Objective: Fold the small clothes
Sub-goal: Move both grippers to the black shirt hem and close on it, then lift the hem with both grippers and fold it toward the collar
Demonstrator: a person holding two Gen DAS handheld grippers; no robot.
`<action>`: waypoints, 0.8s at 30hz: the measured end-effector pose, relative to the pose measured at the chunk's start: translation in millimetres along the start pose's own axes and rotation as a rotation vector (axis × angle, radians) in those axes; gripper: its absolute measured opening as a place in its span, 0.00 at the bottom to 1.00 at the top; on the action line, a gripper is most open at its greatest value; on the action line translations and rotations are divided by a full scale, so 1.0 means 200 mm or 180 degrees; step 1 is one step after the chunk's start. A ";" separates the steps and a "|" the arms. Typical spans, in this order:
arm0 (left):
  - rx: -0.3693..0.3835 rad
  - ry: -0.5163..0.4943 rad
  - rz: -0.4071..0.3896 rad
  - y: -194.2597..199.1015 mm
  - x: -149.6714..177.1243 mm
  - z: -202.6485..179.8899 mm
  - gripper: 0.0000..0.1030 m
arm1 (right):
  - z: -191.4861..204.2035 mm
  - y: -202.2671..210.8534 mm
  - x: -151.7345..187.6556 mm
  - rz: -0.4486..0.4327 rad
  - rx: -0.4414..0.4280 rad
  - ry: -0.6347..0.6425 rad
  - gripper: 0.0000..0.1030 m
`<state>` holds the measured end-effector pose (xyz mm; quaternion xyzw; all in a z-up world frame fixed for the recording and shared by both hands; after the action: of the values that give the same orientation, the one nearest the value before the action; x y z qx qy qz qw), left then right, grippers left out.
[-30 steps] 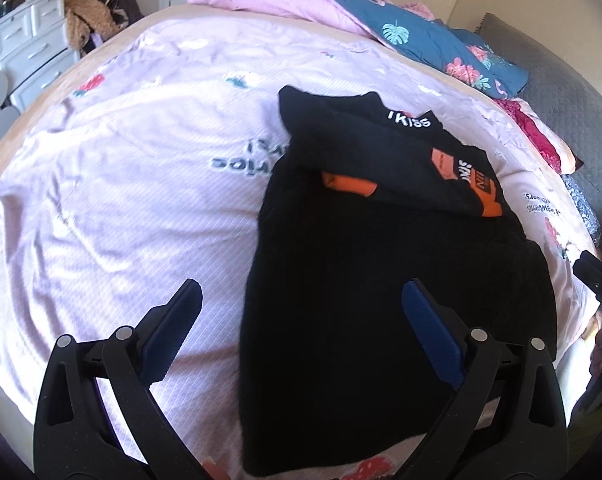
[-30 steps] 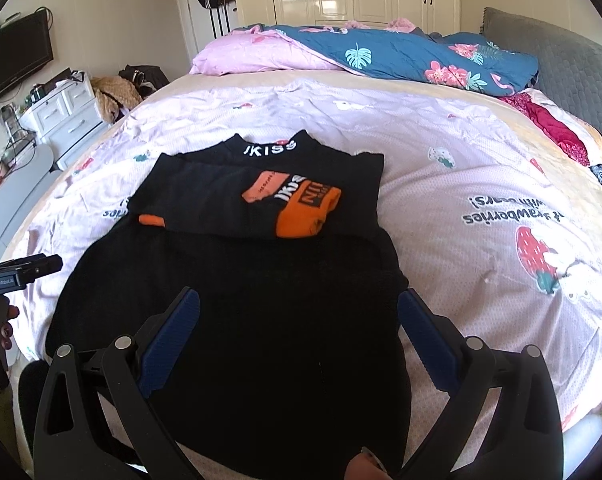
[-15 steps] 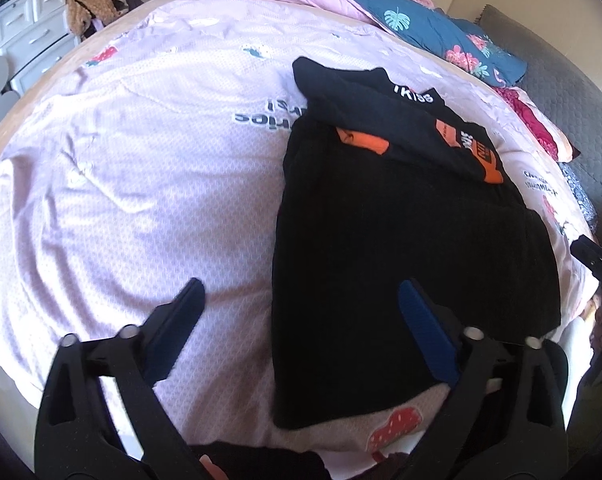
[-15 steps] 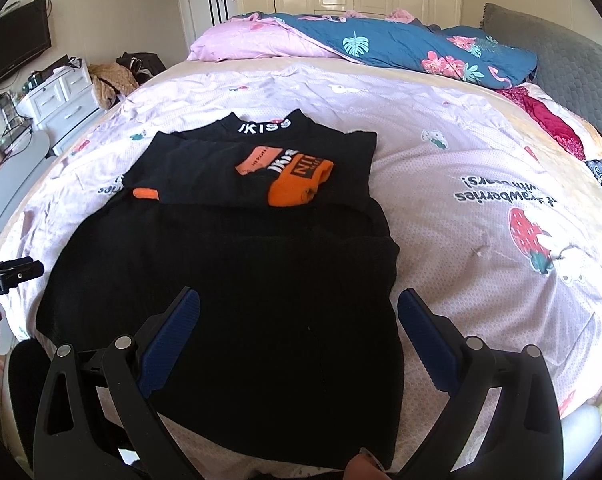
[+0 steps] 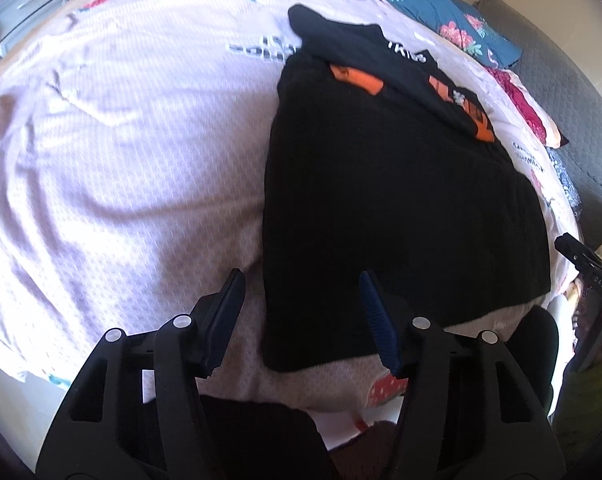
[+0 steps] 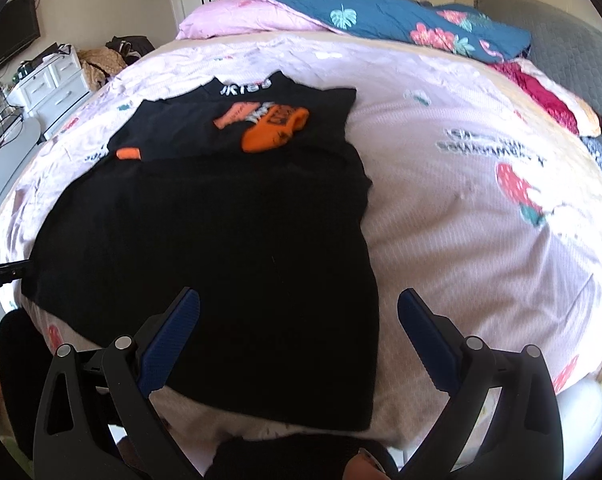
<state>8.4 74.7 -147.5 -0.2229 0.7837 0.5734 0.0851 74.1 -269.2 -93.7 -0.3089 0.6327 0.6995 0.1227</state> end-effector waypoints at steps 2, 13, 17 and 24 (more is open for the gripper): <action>0.0028 -0.0002 0.0040 -0.02 0.03 -0.01 0.50 | -0.01 -0.01 0.05 0.0069 -0.0038 -0.0026 0.96; 0.0091 0.0170 -0.0008 -0.05 0.05 0.03 0.18 | -0.04 -0.05 0.25 0.0319 -0.0281 -0.0180 0.77; 0.0095 0.0180 -0.0056 -0.02 0.05 0.04 0.05 | -0.04 -0.06 0.28 0.0363 -0.0265 -0.0161 0.42; 0.0204 0.0143 -0.0181 0.10 0.01 0.01 0.03 | -0.07 0.08 0.26 0.0211 -0.0456 -0.0147 0.06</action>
<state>-3.7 81.1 -131.6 -0.2551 0.7967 0.5402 0.0909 27.4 -297.1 -111.2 -0.2795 0.5880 0.7535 0.0916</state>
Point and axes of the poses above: each gripper's, at about its wrist camera, not at the fingertips, and y roughly against the way its jaws point, z to its left, x to its underside, the point moved 10 cm from there along -y, roughly the way its jaws point, and after that the axes turned 4 degrees about y, right-handed, at the moved point
